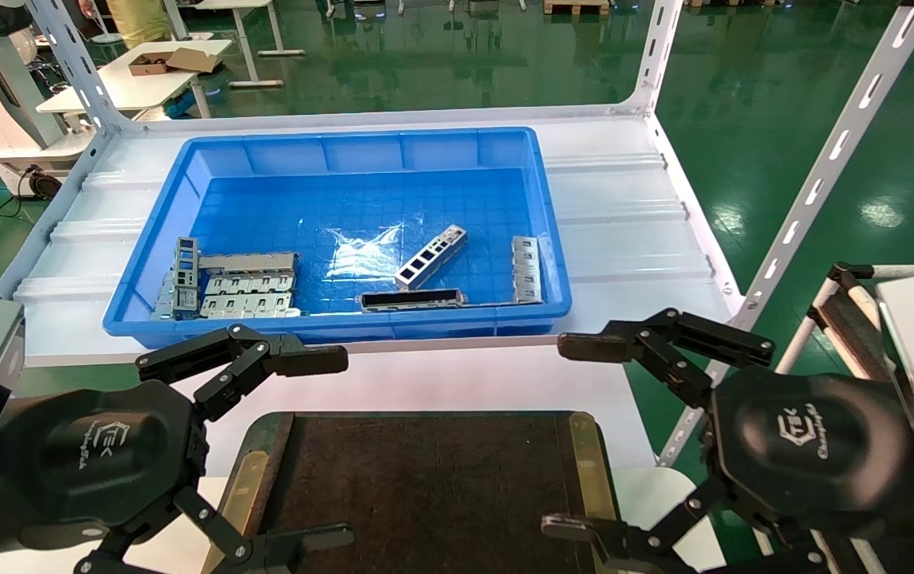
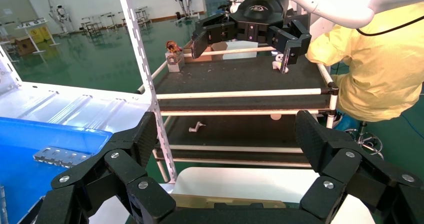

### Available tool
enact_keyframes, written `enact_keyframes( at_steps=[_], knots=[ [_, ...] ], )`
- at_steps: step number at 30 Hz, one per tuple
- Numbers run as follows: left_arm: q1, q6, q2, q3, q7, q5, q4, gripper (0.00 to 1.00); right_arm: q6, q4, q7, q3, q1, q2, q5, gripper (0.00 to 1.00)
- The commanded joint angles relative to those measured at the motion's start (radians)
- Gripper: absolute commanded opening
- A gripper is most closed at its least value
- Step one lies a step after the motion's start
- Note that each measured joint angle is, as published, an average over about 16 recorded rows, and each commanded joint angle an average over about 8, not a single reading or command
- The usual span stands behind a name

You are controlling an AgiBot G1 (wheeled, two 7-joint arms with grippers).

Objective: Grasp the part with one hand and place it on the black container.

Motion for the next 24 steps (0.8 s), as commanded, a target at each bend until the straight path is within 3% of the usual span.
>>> enact_keyframes(
  at_steps=[1,24],
  knots=[
    [0.0,0.0,0.0,0.0,0.0,0.0,0.0,1.0,0.0,0.0,0.0,0.0,0.0,0.0,0.0,1.0],
    [0.0,0.0,0.0,0.0,0.0,0.0,0.0,1.0,0.0,0.0,0.0,0.0,0.0,0.0,0.0,1.0]
  ],
)
